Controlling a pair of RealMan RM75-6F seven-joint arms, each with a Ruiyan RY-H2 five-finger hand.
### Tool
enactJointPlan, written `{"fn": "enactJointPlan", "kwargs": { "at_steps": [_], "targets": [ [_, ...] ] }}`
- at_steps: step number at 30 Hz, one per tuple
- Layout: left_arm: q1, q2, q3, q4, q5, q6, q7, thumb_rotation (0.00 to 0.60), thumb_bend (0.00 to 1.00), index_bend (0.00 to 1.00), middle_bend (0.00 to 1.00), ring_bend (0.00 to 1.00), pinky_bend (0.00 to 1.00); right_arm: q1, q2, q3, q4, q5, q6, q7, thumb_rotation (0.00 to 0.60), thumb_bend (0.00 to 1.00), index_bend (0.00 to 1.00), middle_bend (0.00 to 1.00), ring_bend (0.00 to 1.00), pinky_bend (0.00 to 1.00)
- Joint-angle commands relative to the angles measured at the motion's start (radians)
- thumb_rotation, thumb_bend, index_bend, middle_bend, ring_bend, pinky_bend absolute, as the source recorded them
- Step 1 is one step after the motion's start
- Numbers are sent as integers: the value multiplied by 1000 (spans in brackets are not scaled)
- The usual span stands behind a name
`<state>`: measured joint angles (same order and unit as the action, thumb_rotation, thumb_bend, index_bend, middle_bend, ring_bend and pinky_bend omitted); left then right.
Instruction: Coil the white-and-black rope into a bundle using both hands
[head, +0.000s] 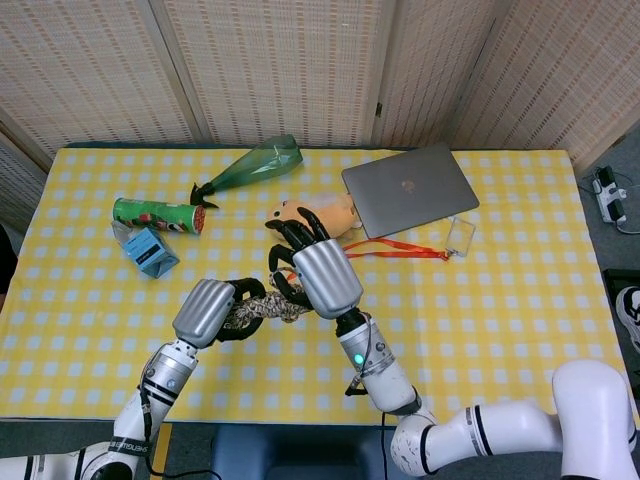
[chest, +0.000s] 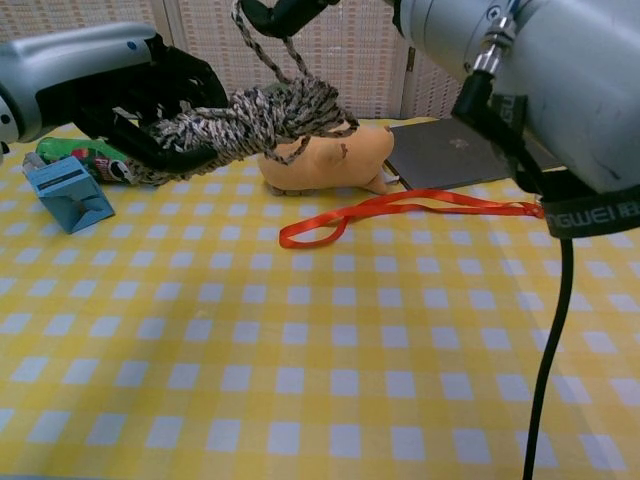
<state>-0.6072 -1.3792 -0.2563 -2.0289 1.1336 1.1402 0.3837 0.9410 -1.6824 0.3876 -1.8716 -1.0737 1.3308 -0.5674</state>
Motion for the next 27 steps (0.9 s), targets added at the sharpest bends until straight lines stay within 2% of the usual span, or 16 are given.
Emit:
{"fn": "enactJointPlan", "kwargs": {
  "at_steps": [1, 5, 11, 17, 22, 27],
  "targets": [
    [-9, 7, 4, -16, -18, -16, -30, 600, 652, 828, 826, 682, 680, 0, -3, 3, 6, -21, 0, 15, 600, 476, 683, 232, 203, 84],
    [-13, 25, 15, -22, -24, -30, -47, 600, 652, 827, 826, 681, 680, -6, 5, 2, 8, -42, -18, 59, 600, 476, 683, 232, 204, 83],
    [-37, 19, -2, -16, -114, -28, -29, 600, 652, 828, 826, 689, 683, -10, -2, -40, 1, -103, -22, 47, 600, 475, 684, 226, 203, 78],
    [-56, 41, -36, -8, -238, -49, -76, 600, 652, 828, 826, 695, 706, -44, -5, -82, -12, -184, 44, -26, 600, 476, 683, 222, 201, 76],
    [-59, 45, -56, 9, -294, -42, -116, 600, 652, 828, 826, 699, 716, -72, -9, -119, 5, -248, 92, -102, 600, 476, 683, 215, 202, 75],
    [-64, 56, -77, 15, -342, -61, -173, 600, 652, 828, 827, 704, 720, -84, -24, -156, 42, -307, 95, -153, 600, 476, 683, 207, 201, 75]
  ]
}}
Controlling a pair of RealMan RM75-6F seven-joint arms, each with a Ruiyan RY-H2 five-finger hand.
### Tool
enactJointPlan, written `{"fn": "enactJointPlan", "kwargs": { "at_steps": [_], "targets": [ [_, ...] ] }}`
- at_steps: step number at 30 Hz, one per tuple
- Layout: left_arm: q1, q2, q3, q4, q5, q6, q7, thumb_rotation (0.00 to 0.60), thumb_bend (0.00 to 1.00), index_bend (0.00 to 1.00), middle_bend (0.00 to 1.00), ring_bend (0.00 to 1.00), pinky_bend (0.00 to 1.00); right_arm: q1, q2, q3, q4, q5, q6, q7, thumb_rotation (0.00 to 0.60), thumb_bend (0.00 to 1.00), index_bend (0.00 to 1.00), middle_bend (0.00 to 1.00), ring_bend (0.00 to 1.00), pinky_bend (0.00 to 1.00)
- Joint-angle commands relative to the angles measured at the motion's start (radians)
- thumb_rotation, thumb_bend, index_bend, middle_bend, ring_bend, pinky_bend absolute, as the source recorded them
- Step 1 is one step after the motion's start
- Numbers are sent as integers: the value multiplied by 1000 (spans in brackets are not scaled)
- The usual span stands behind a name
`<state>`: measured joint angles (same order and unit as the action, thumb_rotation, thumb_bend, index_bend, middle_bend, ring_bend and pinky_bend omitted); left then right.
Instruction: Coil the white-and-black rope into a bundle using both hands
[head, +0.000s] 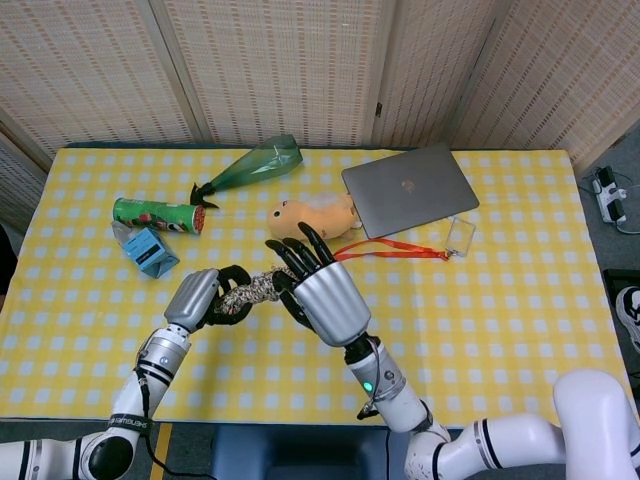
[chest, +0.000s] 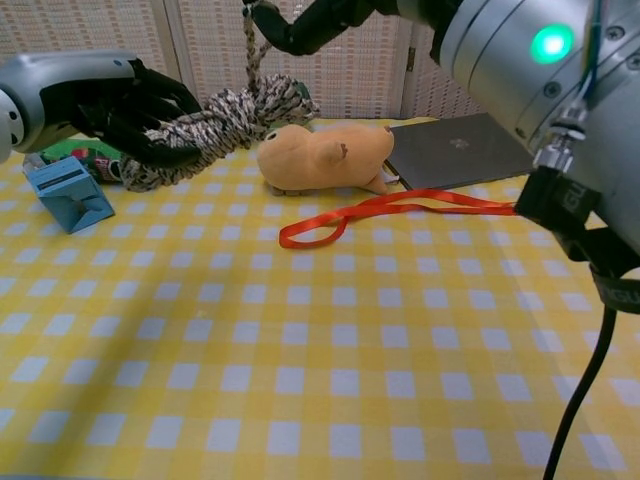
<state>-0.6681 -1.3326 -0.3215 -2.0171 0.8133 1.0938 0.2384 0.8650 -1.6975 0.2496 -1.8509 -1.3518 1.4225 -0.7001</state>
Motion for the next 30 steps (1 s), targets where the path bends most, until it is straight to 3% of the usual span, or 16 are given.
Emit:
{"fn": "enactJointPlan", "kwargs": {
  "at_steps": [1, 6, 9, 20, 30],
  "targets": [
    [-4, 13, -15, 3, -25, -20, -38, 600, 652, 828, 827, 705, 720, -10, -11, -22, 30, -42, 3, -24, 600, 475, 683, 205, 201, 75],
    [-2, 43, -23, 1, -27, -46, -88, 600, 652, 828, 827, 704, 719, -25, -9, -45, 61, -111, 6, -17, 600, 476, 678, 202, 195, 69],
    [2, 56, -29, 1, -22, -49, -119, 600, 652, 827, 827, 704, 720, -43, -5, -61, 82, -145, 15, -10, 600, 476, 614, 186, 187, 60],
    [18, 118, -58, -5, -23, -72, -227, 600, 652, 824, 827, 704, 720, -99, 11, -100, 102, -196, 4, 29, 600, 475, 212, 114, 128, 32],
    [30, 142, -61, 19, -15, -48, -267, 600, 651, 822, 827, 704, 719, -183, 79, -155, 66, -246, 26, 63, 600, 476, 150, 93, 111, 31]
  ]
}}
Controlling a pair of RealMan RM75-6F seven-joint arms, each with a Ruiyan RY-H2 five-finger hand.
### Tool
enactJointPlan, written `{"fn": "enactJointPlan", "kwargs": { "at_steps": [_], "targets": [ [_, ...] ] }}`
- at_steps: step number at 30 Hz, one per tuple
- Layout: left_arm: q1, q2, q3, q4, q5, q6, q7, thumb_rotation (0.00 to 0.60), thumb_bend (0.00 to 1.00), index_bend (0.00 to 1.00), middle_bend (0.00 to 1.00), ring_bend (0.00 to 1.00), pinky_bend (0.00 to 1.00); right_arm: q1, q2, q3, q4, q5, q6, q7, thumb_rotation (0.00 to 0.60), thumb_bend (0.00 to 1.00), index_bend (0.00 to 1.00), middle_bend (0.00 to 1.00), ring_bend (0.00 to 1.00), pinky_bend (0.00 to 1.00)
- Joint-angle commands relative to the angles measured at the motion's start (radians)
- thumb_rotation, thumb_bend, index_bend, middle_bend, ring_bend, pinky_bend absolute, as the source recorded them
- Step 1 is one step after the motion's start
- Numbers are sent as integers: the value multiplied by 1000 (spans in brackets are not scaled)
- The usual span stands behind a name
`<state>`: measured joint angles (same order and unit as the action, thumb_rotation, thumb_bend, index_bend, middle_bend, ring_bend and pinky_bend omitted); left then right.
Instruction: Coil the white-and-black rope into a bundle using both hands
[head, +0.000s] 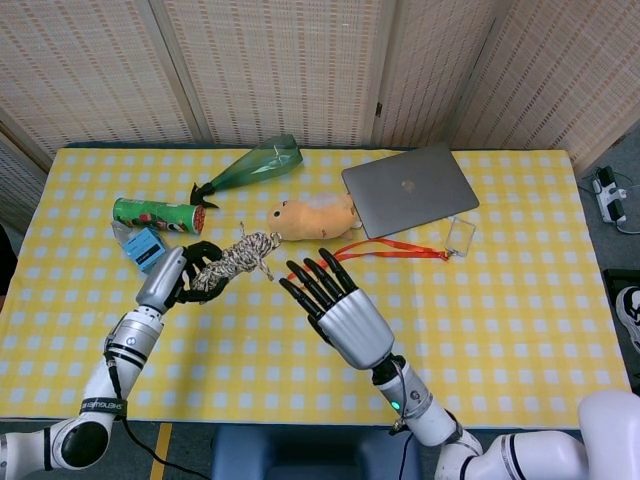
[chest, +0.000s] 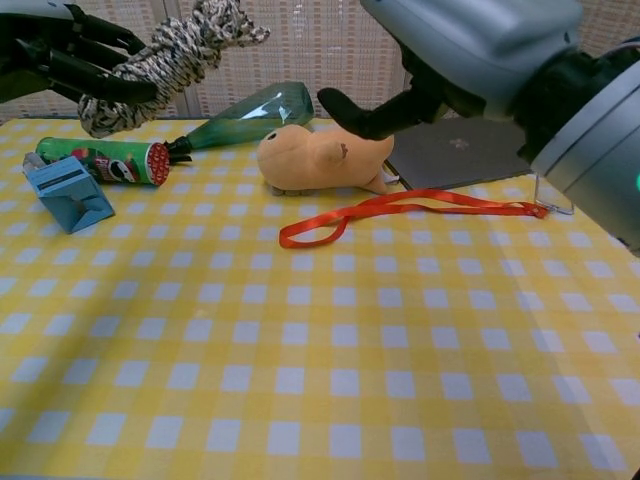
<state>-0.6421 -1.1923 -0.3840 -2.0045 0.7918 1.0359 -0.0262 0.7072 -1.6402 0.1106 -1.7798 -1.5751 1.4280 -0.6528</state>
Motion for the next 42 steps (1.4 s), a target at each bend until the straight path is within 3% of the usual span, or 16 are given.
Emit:
{"fn": "enactJointPlan", "kwargs": {
  "at_steps": [1, 5, 14, 18, 27, 34, 42],
  "targets": [
    [6, 1, 4, 10, 13, 19, -1, 600, 651, 823, 827, 704, 719, -37, 30, -21, -4, -33, 35, 24, 600, 476, 144, 92, 111, 31],
    [13, -32, 30, 47, 63, 99, 55, 600, 652, 822, 827, 702, 720, -92, 76, -35, -12, -57, 88, 56, 600, 476, 137, 91, 111, 31],
    [19, -228, 89, 225, 247, 414, 307, 600, 652, 818, 827, 694, 724, -209, 182, -35, -5, -60, 185, 144, 600, 476, 137, 91, 109, 31],
    [19, -285, 94, 279, 285, 478, 386, 600, 652, 817, 827, 694, 734, -249, 215, -31, 8, -52, 205, 169, 600, 476, 137, 91, 108, 31],
    [41, -284, 85, 280, 292, 469, 395, 600, 652, 814, 827, 686, 737, -320, 257, -17, 42, -25, 231, 218, 600, 476, 137, 91, 105, 32],
    [67, -232, 98, 250, 293, 407, 352, 600, 651, 814, 827, 686, 737, -373, 327, -43, 23, 44, 177, 304, 600, 475, 137, 91, 105, 33],
    [91, -164, 136, 189, 319, 340, 329, 600, 651, 814, 827, 684, 737, -414, 449, -110, 21, 70, 63, 541, 600, 475, 137, 78, 92, 33]
  ]
}}
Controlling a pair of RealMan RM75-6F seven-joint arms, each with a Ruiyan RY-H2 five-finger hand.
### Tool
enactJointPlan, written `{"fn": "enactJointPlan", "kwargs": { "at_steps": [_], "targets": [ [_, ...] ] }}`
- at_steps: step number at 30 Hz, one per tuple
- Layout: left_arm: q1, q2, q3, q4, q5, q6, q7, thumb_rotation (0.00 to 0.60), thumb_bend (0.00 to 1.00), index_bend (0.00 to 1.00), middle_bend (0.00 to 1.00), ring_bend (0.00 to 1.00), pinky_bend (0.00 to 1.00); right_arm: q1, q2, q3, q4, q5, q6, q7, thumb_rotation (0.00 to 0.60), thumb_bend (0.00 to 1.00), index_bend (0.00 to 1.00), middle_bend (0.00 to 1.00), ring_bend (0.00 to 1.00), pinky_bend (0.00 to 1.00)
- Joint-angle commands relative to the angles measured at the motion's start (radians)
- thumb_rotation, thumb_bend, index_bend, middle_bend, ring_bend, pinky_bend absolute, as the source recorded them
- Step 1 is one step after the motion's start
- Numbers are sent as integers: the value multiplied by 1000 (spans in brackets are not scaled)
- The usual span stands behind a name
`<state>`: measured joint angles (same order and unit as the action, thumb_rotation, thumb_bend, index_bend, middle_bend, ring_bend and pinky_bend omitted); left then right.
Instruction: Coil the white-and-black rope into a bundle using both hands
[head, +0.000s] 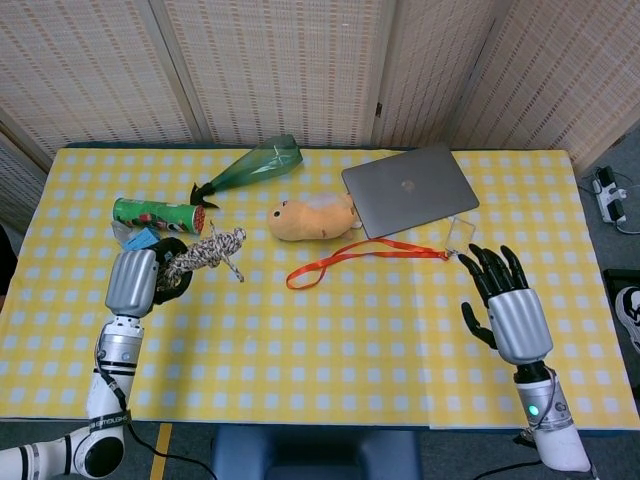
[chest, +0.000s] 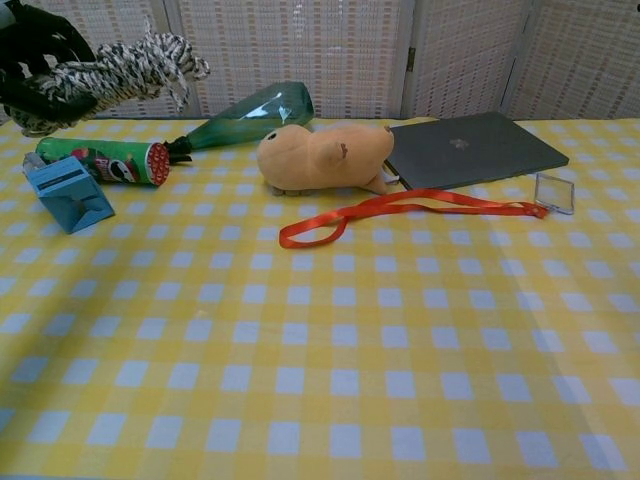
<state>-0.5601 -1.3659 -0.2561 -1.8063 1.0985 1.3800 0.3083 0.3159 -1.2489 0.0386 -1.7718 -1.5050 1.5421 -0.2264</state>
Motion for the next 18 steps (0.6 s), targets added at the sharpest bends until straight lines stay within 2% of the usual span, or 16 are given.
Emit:
{"fn": "enactJointPlan", "kwargs": {
  "at_steps": [1, 4, 9, 13, 18],
  "targets": [
    [12, 11, 10, -12, 19, -2, -10, 600, 652, 814, 827, 684, 737, -29, 67, -45, 23, -4, -55, 141, 600, 475, 136, 70, 86, 33],
    [25, 21, 15, -23, 37, 0, -29, 600, 652, 814, 827, 683, 737, -50, 89, -72, 74, -48, -51, 232, 600, 476, 124, 55, 85, 33],
    [43, 40, 21, -35, 56, -1, -53, 600, 651, 814, 827, 683, 737, -107, 67, -115, 178, -108, -3, 351, 600, 475, 105, 50, 87, 33],
    [51, 49, 27, -42, 62, -10, -57, 600, 652, 814, 827, 683, 737, -151, 59, -143, 215, -106, 5, 410, 600, 476, 104, 42, 82, 33],
    [57, 54, 27, -45, 65, -19, -64, 600, 652, 814, 827, 683, 737, -204, 29, -149, 263, -87, 26, 464, 600, 476, 103, 1, 70, 33]
  ]
}}
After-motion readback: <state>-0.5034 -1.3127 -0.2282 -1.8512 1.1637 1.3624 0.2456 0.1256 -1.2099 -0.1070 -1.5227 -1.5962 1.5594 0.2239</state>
